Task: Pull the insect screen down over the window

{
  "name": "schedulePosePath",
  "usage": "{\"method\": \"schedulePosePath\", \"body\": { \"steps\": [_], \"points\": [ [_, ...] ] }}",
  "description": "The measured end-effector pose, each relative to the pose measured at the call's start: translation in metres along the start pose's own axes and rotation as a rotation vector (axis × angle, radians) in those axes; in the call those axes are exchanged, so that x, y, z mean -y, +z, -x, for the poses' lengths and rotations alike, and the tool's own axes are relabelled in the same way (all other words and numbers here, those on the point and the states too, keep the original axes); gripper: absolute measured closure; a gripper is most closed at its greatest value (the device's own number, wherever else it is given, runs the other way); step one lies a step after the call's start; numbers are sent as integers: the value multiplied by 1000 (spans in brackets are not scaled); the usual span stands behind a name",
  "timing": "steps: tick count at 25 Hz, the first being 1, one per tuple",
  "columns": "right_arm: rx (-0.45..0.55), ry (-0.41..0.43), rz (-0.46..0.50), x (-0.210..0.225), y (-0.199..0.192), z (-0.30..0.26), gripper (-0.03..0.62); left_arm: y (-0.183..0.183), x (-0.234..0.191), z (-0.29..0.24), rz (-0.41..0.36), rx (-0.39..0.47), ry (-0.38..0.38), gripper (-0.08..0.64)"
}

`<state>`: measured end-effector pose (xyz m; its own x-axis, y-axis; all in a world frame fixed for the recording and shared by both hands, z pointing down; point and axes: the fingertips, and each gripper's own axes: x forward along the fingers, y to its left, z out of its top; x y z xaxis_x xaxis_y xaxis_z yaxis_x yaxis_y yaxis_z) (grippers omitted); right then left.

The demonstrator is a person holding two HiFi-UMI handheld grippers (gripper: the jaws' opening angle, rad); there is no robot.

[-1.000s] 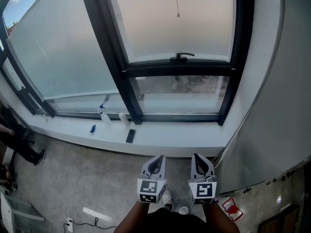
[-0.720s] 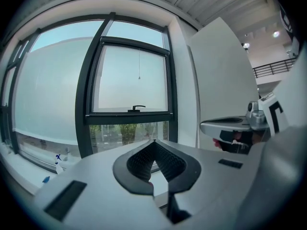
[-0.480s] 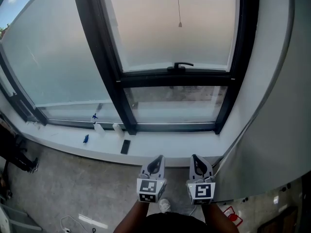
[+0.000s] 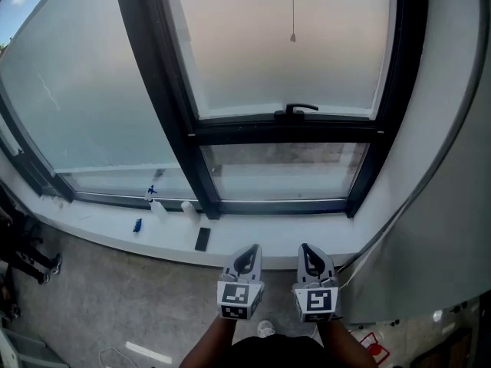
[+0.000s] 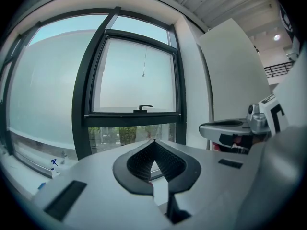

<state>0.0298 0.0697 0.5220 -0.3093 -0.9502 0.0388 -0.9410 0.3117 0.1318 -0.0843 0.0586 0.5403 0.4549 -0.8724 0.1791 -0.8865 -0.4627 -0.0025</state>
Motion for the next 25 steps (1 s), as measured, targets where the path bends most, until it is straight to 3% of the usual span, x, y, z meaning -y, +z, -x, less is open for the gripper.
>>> {"method": "schedulePosePath", "body": {
  "steps": [15, 25],
  "points": [
    [-8, -33, 0, -3, -7, -47, 589, 4, -39, -33, -6, 6, -24, 560],
    [-42, 35, -4, -19, -14, -73, 589, -4, -47, -61, 4, -23, -29, 560]
  ]
}}
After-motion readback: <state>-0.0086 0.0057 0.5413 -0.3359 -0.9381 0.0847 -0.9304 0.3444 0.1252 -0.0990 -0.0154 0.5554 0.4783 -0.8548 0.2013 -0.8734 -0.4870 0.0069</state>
